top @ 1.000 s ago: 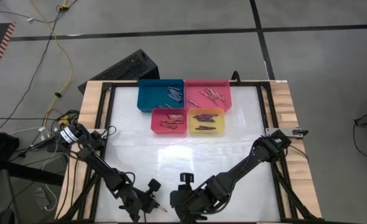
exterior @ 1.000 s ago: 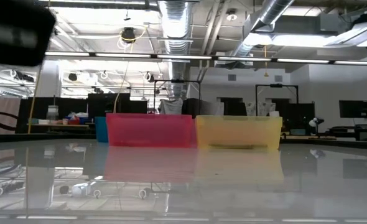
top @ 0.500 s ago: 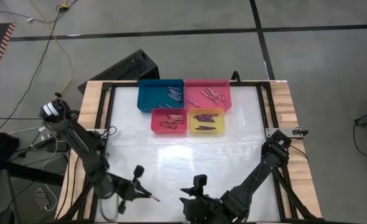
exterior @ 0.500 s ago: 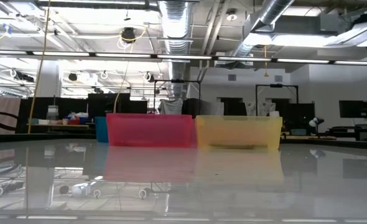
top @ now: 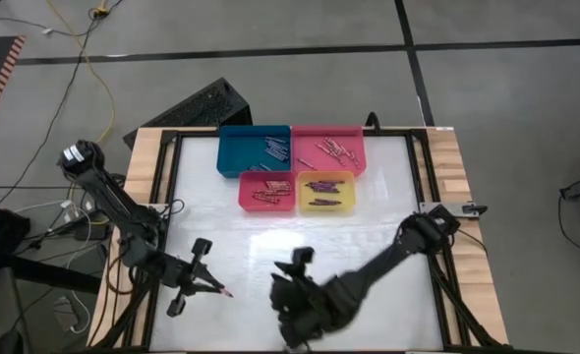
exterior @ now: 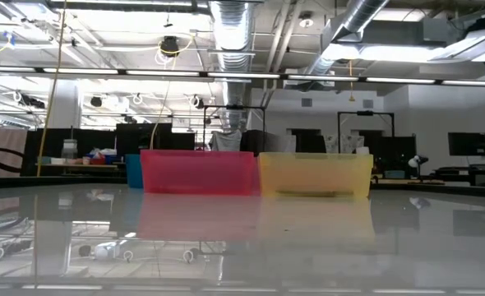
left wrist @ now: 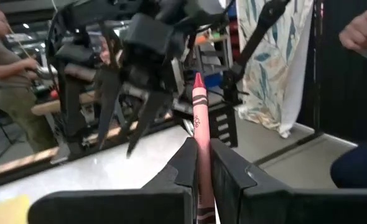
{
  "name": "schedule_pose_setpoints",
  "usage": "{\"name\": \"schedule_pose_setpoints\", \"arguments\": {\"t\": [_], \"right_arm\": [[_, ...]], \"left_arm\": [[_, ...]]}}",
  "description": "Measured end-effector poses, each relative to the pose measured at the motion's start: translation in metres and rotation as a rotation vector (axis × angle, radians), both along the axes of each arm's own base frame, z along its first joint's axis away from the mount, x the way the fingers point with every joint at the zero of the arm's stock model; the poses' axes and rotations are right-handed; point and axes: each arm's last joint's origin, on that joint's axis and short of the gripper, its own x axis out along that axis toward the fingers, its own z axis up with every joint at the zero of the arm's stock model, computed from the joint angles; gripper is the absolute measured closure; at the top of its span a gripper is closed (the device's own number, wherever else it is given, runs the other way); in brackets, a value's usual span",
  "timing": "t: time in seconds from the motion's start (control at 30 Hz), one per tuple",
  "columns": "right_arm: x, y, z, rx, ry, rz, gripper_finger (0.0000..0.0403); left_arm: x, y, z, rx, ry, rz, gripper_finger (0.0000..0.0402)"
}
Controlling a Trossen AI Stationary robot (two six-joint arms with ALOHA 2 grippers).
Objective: Sort crayons
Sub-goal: Put the red crayon into the red bin
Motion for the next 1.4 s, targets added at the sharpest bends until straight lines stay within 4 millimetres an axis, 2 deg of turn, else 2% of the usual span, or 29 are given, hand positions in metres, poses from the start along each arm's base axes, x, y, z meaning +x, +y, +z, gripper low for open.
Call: {"name": "schedule_pose_setpoints", "arguments": {"t": [0.07,0.2,0.33,0.47,0.63,0.8,0.93,1.03,1.13,1.27,1.4], "right_arm": [[0.013,-0.012,0.003,0.065,0.012,0.033,0.0268],[0.03,-0.026,0.02,0.204,0.087,0.271,0.0269],[0.016,-0.035,0.053,0.177,0.149,0.407,0.0269],[-0.019,-0.053,0.091,0.136,0.148,0.428,0.0269],[-0.075,-0.085,0.136,0.209,0.141,0.357,0.0269],[-0.132,-0.117,0.16,0.277,0.174,0.21,0.0269],[-0.163,-0.127,0.173,0.24,0.089,0.184,0.0269],[-0.186,-0.137,0.167,0.18,0.031,0.073,0.0269],[-0.204,-0.145,0.144,0.137,-0.019,-0.003,0.0269],[-0.216,-0.153,0.096,0.198,-0.075,-0.089,0.0269],[-0.212,-0.151,0.041,0.294,-0.173,-0.118,0.0269]], "left_arm": [[-0.002,0.002,0.004,-0.003,-0.016,0.005,0.0389],[-0.005,0.006,0.01,-0.01,-0.042,0.008,0.0389],[-0.007,0.009,0.014,-0.024,-0.057,0.008,0.0388],[-0.008,0.01,0.016,-0.035,-0.064,0.008,0.0388],[-0.008,0.011,0.016,-0.039,-0.064,0.013,0.0388],[-0.008,0.011,0.016,-0.039,-0.061,0.022,0.0388],[-0.008,0.011,0.016,-0.042,-0.062,0.023,0.0388],[-0.008,0.011,0.016,-0.045,-0.059,0.039,0.0388],[-0.008,0.012,0.016,-0.048,-0.057,0.048,0.0388],[-0.008,0.012,0.016,-0.048,-0.057,0.048,0.0388],[-0.007,0.012,0.016,-0.049,-0.057,0.052,0.0388]]}}
